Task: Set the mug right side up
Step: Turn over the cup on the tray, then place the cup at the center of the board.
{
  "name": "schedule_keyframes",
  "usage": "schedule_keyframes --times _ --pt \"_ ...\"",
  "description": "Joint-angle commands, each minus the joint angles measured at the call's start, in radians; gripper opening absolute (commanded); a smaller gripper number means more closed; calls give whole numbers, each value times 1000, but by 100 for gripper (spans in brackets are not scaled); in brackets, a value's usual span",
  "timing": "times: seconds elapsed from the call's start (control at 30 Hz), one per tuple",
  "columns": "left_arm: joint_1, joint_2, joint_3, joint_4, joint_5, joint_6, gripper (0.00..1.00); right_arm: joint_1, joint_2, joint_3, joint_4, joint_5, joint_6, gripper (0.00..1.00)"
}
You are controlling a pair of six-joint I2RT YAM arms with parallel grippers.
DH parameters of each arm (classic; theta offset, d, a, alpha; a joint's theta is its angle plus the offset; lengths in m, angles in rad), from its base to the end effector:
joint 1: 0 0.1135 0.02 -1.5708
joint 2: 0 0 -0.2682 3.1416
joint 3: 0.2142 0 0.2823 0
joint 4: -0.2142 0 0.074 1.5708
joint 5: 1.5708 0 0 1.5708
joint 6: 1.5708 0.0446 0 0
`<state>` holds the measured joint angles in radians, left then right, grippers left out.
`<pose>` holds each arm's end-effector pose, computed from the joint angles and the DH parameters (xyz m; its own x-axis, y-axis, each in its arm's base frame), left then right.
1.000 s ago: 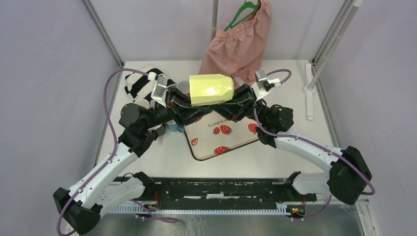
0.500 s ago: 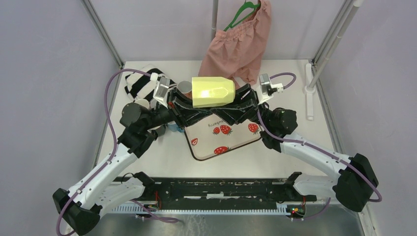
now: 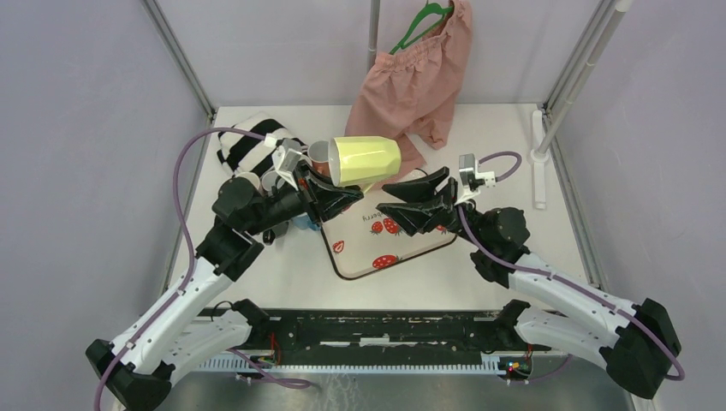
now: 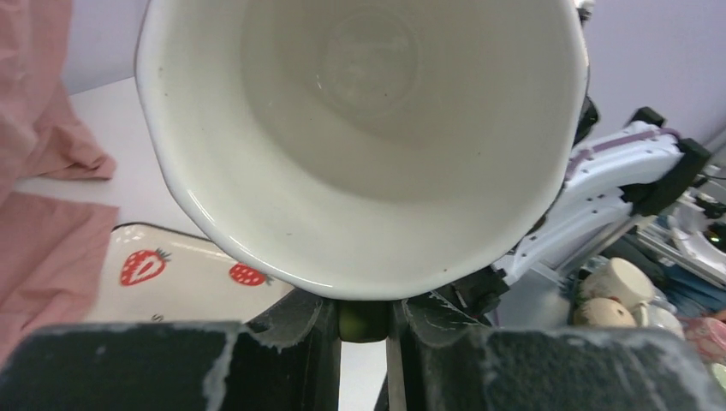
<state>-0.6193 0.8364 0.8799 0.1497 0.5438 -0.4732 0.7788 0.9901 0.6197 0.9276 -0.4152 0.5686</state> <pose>0.1685 -0.1484 0.4060 -0.2756 -0.2824 -0.9188 0.8814 0.3071 -0.3588 0.1647 0.1878 0.3545 -0.1601 0.5342 -0.8300 -0.9496 0.1462 0.2773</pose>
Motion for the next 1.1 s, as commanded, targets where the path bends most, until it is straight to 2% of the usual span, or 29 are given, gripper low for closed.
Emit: schedule_keyframes --times 0.0,0.2,0.53,0.77,1.07 --pt "1 -44 72 -20 -102 101 2 4 -79 -67 -152 73 -115 57" --pt "0 -68 68 -193 -175 144 2 4 -150 -136 -275 147 -187 57" --pt "1 -145 29 -522 -376 156 2 4 -169 -157 -340 184 -244 57" --pt "1 -159 -10 -671 -535 87 2 4 -172 -179 -334 194 -238 58" --pt "0 -124 -45 -772 -606 -16 2 4 -164 -178 -353 197 -253 58"
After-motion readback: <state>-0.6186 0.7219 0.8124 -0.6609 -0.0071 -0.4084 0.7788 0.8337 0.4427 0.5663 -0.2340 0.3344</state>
